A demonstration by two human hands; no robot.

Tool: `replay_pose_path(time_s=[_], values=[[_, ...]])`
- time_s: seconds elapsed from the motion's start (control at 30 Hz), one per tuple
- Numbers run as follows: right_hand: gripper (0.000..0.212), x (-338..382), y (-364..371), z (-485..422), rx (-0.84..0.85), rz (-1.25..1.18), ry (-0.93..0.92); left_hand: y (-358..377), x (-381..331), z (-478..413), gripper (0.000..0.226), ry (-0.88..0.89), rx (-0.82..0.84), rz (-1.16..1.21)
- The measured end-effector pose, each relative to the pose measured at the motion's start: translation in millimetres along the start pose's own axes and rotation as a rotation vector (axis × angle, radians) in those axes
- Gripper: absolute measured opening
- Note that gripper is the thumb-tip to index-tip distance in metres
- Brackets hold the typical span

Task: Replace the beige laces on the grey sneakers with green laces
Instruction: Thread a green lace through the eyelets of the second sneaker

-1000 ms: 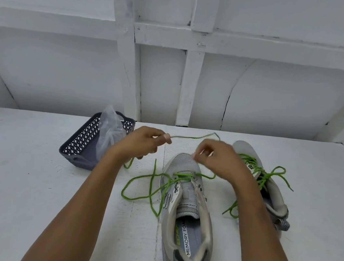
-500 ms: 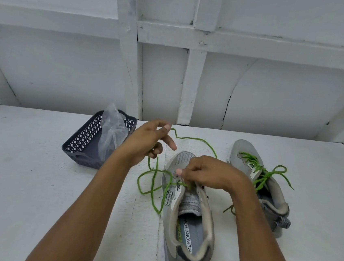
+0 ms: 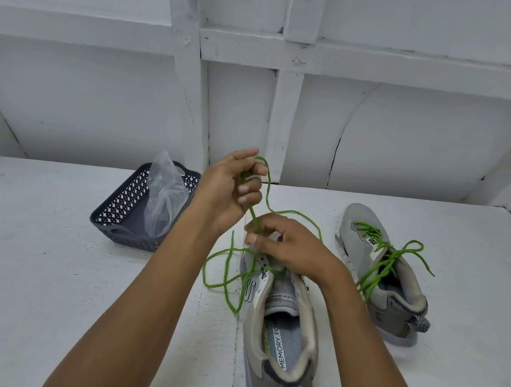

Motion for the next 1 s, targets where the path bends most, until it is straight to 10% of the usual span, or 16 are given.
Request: replay_pose_path(time_s=[0.33, 0.87, 1.0], values=[[0.019, -19.6, -29.7, 4.6, -0.137, -0.166, 0.076, -61.5, -31.2, -5.1, 0.024, 0.140, -0.325, -0.527], [0.007, -19.0, -1.8, -5.7, -0.048, 0.155, 0.095, -37.8, 2.5, -6.1, 0.023, -0.003, -0.246, 0.059], [0.007, -17.8, -12.4, -2.7, -0.144, 0.116, 0.105, -48.8, -14.1, -4.0, 0.036, 0.081, -0.352, -0.618]])
Point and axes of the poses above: each hand's wrist, its own z-axis away from the middle knuckle, its own y-axis out of the palm, x = y × z, the point moved 8 cm from there along -z, towards the middle knuckle, and after that the axes turned 8 degrees about z, right-handed, at the moved point
